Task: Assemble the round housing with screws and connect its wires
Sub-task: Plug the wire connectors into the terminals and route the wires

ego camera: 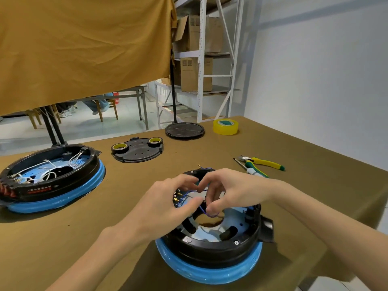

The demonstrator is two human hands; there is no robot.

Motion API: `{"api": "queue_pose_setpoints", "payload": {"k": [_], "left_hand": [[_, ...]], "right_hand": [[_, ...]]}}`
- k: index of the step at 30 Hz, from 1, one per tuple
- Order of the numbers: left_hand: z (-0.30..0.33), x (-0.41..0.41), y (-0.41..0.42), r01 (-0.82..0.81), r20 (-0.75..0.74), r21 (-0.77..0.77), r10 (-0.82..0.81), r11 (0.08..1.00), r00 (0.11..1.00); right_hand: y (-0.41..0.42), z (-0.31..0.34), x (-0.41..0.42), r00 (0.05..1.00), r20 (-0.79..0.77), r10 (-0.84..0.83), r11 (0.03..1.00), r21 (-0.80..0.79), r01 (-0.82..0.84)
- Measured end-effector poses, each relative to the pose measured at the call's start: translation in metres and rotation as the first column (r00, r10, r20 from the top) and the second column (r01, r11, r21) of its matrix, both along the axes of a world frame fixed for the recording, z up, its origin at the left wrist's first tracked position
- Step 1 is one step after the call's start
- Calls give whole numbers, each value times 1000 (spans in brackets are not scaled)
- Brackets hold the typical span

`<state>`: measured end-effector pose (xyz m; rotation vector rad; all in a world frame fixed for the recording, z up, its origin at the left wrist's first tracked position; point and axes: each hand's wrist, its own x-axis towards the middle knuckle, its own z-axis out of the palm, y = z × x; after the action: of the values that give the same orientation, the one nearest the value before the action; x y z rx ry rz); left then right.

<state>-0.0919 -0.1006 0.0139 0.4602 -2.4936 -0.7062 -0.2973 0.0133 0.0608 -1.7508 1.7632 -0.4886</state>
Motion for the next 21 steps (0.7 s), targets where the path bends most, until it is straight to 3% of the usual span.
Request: {"api": "queue_pose_setpoints", "payload": {"k": [2, 5, 7, 9, 12, 15, 21], "left_hand": [[0, -3, 0, -6, 87, -84, 13, 996, 996], [5, -5, 2, 9, 31, -116, -6, 993, 999], [13, -14, 8, 45, -14, -104, -47, 994, 999], [22, -29, 18, 116, 15, -94, -115, 989, 993], [28, -57, 33, 261, 172, -140, -236, 955, 956], [23, -74, 39, 355, 274, -130, -310, 926, 910], [14, -70, 26, 327, 109, -82, -318, 941, 942]], "right_hand": [[4, -3, -10, 994, -68, -83, 995, -52, 79], [12, -7, -25, 978, 9, -209, 942, -268, 203], [12, -12, -35, 941, 33, -336, 822, -477, 310], [6, -22, -41, 871, 30, -490, 698, -585, 413], [-8, -39, -45, 790, 53, -611, 685, -465, 561], [-15, -53, -44, 783, 53, -620, 720, -361, 593], [-23, -52, -52, 801, 68, -595, 737, -351, 577]]}}
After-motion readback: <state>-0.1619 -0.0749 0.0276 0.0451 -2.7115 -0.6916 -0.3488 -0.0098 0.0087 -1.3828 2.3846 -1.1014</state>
